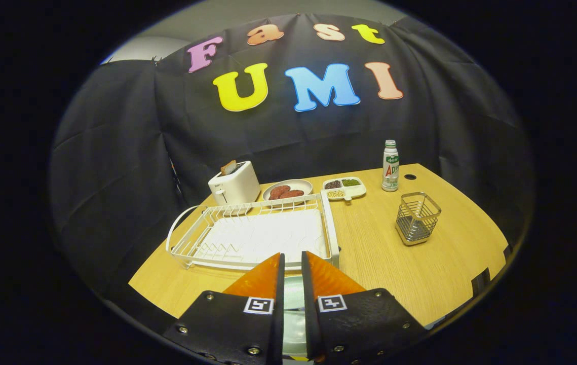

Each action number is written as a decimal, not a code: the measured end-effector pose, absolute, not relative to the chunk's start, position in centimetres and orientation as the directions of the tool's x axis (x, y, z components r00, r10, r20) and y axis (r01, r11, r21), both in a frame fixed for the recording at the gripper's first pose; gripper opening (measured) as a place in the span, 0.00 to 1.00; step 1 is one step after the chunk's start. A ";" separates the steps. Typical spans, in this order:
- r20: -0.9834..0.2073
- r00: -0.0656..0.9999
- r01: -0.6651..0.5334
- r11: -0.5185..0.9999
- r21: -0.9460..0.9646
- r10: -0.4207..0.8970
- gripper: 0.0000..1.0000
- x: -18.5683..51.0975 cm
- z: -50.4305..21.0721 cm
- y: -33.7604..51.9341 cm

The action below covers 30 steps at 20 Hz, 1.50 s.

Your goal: Take the plate from the dish rack, then take the spoon from the basket and place it into the plate.

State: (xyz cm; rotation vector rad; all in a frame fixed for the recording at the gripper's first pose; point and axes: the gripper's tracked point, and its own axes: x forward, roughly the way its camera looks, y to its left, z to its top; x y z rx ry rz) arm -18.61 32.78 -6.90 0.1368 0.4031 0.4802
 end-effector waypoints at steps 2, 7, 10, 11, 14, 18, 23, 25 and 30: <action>-0.332 0.821 -0.414 0.884 0.215 0.465 0.22 -18.2 -6.1 32.6; -0.295 0.840 -0.410 0.889 0.204 0.455 0.23 -17.0 -4.5 31.9; -0.259 0.857 -0.407 0.893 0.189 0.446 0.23 -16.1 -2.5 31.0; -0.240 0.865 -0.406 0.896 0.179 0.440 0.23 -15.6 -1.6 30.6; -0.178 0.888 -0.399 0.903 0.158 0.424 0.23 -14.1 1.6 29.5; -0.108 0.918 -0.366 0.921 0.136 0.381 0.22 -11.6 5.1 27.5; -0.066 0.952 -0.288 0.950 0.123 0.297 0.22 -7.8 7.1 23.5; -0.049 0.965 -0.252 0.961 0.113 0.259 0.22 -6.4 7.9 21.3; 0.013 0.982 -0.189 0.977 0.094 0.189 0.22 -3.4 10.0 16.6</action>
